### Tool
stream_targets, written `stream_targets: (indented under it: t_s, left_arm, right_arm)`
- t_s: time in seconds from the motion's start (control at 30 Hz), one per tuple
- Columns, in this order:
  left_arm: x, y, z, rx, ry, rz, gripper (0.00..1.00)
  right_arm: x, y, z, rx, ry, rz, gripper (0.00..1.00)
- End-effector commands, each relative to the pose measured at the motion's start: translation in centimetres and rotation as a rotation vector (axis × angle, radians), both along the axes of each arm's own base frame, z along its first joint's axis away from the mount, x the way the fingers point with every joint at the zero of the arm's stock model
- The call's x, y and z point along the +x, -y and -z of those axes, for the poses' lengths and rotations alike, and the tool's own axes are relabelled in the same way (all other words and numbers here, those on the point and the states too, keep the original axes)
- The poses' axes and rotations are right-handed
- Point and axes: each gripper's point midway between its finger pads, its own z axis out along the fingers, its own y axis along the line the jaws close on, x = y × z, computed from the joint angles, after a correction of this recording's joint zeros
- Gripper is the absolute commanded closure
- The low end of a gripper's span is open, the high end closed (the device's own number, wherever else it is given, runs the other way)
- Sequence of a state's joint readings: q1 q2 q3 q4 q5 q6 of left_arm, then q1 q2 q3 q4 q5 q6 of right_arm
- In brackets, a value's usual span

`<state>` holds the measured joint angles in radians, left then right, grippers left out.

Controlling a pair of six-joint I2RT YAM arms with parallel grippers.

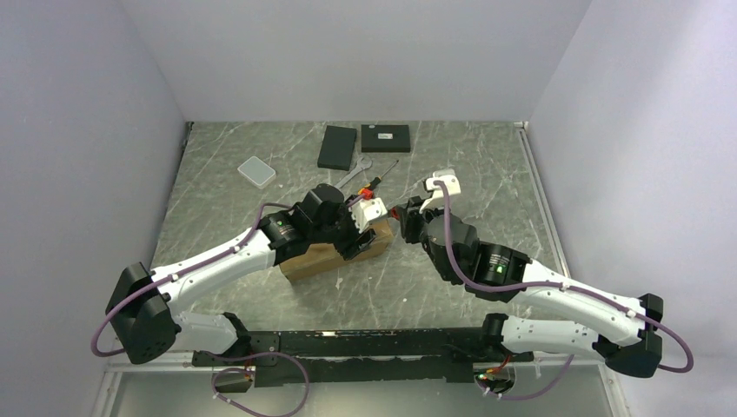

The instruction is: Unpack the express box

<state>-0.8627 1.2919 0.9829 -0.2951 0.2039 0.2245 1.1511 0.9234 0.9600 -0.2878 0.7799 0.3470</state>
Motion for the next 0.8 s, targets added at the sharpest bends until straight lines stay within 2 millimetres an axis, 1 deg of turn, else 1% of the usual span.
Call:
stream_targets:
  t_s: [0.0, 0.27, 0.47, 0.77]
  left_arm:
    - [0.3, 0.5, -1.6, -0.043, 0.061, 0.027, 0.65]
    - [0.4, 0.5, -1.5, -0.041, 0.063, 0.022, 0.66]
    - [0.5, 0.6, -1.5, -0.046, 0.065, 0.017, 0.66]
    - [1.0, 0.5, -1.6, -0.049, 0.065, -0.016, 0.70]
  right_arm:
    - [0.2, -0.4, -0.5, 0.042, 0.010, 0.010, 1.00]
    - [0.0, -0.7, 0.1, 0.041, -0.006, -0.003, 1.00]
    - [-0.2, -0.7, 0.1, 0.052, -0.020, -0.015, 1.00]
    - [-0.6, -0.8, 2.3, 0.005, -0.090, -0.014, 1.00]
